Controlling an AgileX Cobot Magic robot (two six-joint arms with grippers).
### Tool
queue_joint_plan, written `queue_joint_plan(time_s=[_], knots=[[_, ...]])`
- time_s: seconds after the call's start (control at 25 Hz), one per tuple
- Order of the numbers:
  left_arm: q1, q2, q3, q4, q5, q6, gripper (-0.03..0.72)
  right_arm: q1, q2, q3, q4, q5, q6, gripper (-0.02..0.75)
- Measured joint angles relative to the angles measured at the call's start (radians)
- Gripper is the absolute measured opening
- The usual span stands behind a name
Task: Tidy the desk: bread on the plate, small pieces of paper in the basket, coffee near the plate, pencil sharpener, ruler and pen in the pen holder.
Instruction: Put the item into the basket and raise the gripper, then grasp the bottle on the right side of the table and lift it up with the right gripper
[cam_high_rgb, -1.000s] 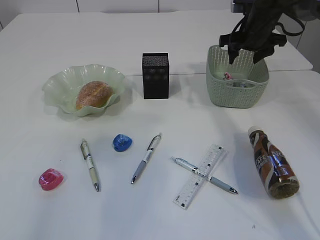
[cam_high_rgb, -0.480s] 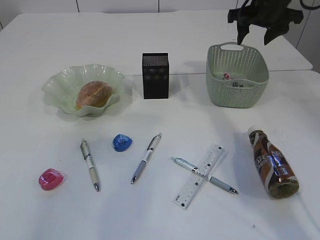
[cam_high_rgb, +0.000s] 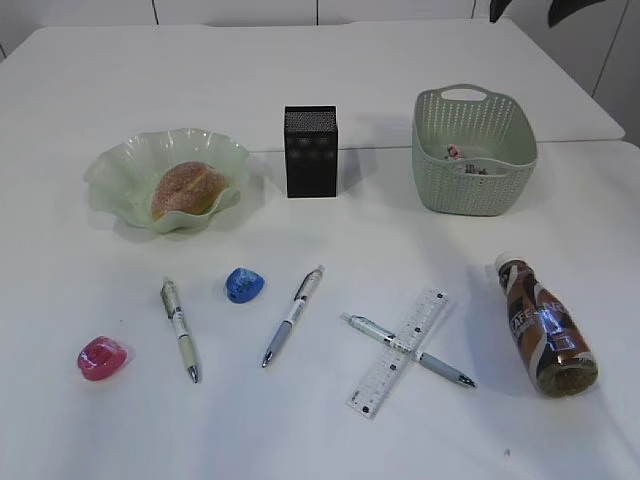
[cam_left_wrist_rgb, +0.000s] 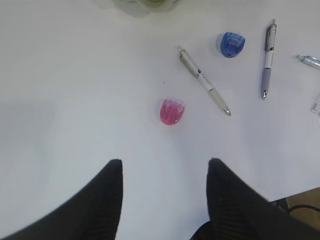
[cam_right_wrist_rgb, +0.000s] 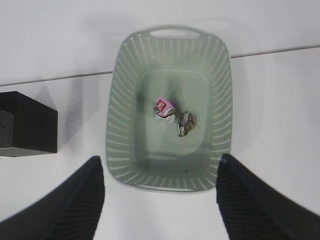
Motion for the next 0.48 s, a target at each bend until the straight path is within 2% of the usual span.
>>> queue_joint_plan(time_s=[0.16, 0.28, 0.4, 0.44, 0.48], knots=[[0.000, 0.000, 0.000, -0.015, 0.002, -0.002, 0.377, 0.000, -0.079, 0.076, 0.026, 0.002, -0.023, 0.545], [0.000, 0.000, 0.000, -0.022, 0.004, -0.002, 0.377, 0.000, -0.159, 0.194, 0.035, 0.002, -0.048, 0.545], [0.000, 0.000, 0.000, -0.022, 0.004, -0.002, 0.377, 0.000, -0.171, 0.207, 0.036, 0.002, -0.049, 0.545], [0.000, 0.000, 0.000, -0.022, 0.004, -0.002, 0.377, 0.000, -0.239, 0.331, 0.037, 0.002, -0.056, 0.545], [0.000, 0.000, 0.000, -0.024, 0.004, -0.002, 0.377, 0.000, -0.262, 0.375, 0.042, 0.002, -0.057, 0.545]])
